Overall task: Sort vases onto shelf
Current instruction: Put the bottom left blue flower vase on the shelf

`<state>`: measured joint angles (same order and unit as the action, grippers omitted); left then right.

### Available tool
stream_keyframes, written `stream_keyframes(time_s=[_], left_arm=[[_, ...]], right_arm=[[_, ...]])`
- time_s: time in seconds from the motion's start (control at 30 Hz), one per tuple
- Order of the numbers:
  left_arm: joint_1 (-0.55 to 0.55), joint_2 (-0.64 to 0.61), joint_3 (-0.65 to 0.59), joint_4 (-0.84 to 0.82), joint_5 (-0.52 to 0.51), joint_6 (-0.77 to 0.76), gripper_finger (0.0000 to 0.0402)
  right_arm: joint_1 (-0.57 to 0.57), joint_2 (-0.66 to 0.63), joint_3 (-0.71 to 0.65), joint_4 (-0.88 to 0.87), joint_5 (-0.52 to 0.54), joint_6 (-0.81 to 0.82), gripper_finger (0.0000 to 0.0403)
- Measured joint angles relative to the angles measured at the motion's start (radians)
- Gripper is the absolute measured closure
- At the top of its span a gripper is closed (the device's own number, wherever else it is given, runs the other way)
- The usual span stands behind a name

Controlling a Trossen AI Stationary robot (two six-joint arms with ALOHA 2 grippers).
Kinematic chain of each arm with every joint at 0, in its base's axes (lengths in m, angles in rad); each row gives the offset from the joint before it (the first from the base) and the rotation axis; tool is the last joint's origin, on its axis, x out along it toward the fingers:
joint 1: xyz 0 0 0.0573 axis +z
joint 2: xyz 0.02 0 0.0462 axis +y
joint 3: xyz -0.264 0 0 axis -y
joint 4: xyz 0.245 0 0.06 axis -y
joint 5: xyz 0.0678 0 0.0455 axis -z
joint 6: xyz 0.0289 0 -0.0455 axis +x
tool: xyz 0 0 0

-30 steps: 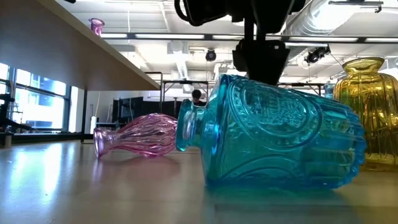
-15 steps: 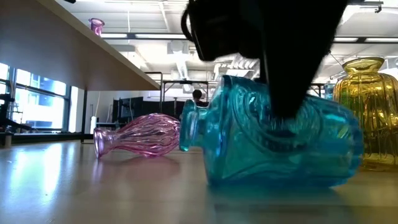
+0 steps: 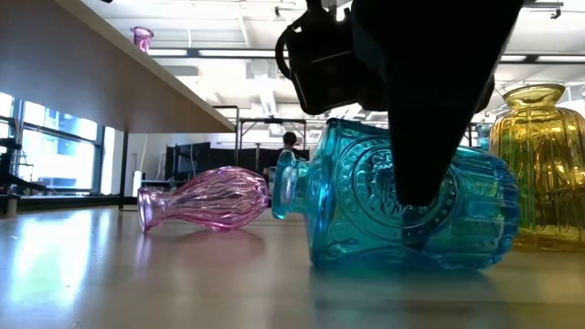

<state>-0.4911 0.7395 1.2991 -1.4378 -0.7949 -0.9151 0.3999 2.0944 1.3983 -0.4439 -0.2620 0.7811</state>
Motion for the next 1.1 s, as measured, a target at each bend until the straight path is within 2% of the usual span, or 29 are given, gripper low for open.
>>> stream_keyframes(time_s=[0.23, 0.37, 0.47, 0.73, 1.1], left_arm=[[0.000, 0.010, 0.000, 0.025, 0.000, 0.001, 0.0232], [0.000, 0.016, 0.000, 0.026, 0.000, 0.001, 0.0232], [0.000, 0.019, 0.000, 0.029, 0.000, 0.001, 0.0232], [0.000, 0.021, 0.000, 0.048, 0.000, 0.001, 0.0232], [0.000, 0.021, 0.000, 0.049, 0.000, 0.001, 0.0232]], right_arm=[[-0.001, 0.033, 0.003, 0.038, -0.023, 0.008, 0.0048], [-0.002, 0.035, 0.003, 0.044, -0.002, 0.005, 0.0049], [-0.004, 0.036, 0.003, 0.045, 0.000, 0.005, 0.0065], [-0.003, 0.036, 0.003, 0.043, 0.029, 0.005, 0.0137], [-0.003, 0.039, 0.021, 0.043, 0.048, 0.005, 0.0148]])
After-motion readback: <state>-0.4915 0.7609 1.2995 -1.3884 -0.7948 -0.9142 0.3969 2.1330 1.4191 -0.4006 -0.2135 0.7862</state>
